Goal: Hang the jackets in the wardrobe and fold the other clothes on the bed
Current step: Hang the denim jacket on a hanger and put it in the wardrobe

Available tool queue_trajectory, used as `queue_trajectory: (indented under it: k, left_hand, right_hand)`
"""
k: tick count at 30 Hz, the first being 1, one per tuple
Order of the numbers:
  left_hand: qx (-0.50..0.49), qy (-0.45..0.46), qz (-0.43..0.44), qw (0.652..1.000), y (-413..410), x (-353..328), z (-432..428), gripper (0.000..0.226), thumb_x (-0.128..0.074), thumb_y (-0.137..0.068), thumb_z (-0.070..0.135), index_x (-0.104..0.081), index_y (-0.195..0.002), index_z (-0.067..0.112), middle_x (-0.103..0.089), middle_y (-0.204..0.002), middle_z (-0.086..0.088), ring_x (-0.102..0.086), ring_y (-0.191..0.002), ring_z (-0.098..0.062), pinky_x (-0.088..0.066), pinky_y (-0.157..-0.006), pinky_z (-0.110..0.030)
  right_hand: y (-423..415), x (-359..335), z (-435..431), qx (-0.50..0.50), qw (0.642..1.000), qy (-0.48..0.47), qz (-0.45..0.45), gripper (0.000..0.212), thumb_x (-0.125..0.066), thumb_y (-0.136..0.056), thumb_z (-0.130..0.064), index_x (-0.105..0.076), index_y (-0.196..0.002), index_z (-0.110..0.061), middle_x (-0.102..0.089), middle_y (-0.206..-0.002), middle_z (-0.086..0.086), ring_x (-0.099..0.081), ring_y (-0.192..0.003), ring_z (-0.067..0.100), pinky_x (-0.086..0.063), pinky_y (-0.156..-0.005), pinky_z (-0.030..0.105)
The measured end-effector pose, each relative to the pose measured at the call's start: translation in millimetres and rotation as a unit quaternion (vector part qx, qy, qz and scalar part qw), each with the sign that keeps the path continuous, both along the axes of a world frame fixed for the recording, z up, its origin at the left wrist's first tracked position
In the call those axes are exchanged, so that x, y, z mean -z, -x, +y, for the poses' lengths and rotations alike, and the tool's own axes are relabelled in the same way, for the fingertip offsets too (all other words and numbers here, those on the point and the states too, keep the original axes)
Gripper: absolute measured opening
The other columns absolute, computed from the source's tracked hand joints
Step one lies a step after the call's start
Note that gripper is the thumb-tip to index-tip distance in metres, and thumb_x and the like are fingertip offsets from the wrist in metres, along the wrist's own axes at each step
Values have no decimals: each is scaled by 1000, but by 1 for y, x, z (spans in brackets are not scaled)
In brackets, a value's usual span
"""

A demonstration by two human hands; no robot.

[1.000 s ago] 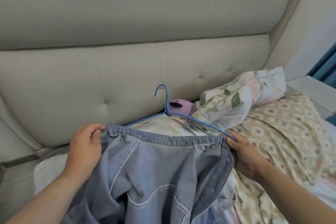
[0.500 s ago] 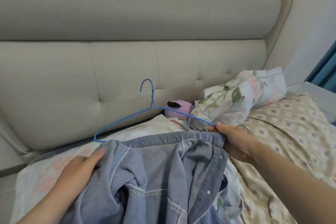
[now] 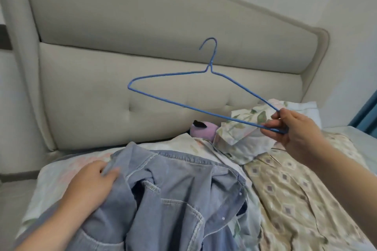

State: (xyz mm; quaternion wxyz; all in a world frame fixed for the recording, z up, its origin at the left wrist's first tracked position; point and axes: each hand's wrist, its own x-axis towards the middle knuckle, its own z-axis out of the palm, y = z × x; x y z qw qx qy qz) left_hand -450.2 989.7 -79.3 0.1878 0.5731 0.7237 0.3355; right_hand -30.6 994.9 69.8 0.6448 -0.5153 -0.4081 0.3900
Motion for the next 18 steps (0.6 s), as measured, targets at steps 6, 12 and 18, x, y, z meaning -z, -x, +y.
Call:
queue_trajectory:
  k: [6,12,18]
  left_hand:
    - [-49,167,-62,983,17,29,-50,74,-50,-80,77,-66,-115,13,-68,-119,-12,-61,-113,-32,-48,-92,-38]
    - [-77,84,-95,989,14,25,-82,25,-53,-97,20,-70,-84,6,-70,-91,-17,-63,-92,-33,-46,-73,-36]
    - [-121,33,-36,991,48,-12,-74,30,-46,-101,16,-65,-83,1,-66,-96,-28,-61,-91,-40,-40,-70,-38]
  right_hand:
    - [-12,43,-73,-17,997,80,-9,31,-45,-104,-23,-56,-84,-2,-49,-45,1,-65,-48,14,-57,-47,26]
    - [-23,97,-137,0,988,154,-27,31,-46,-104,-17,-55,-85,6,-43,-45,7,-62,-45,19,-59,-47,31]
    - [-45,102,-154,23,983,179,-13,24,-47,-103,-12,-54,-86,3,-38,-50,10,-68,-53,25,-56,-44,28]
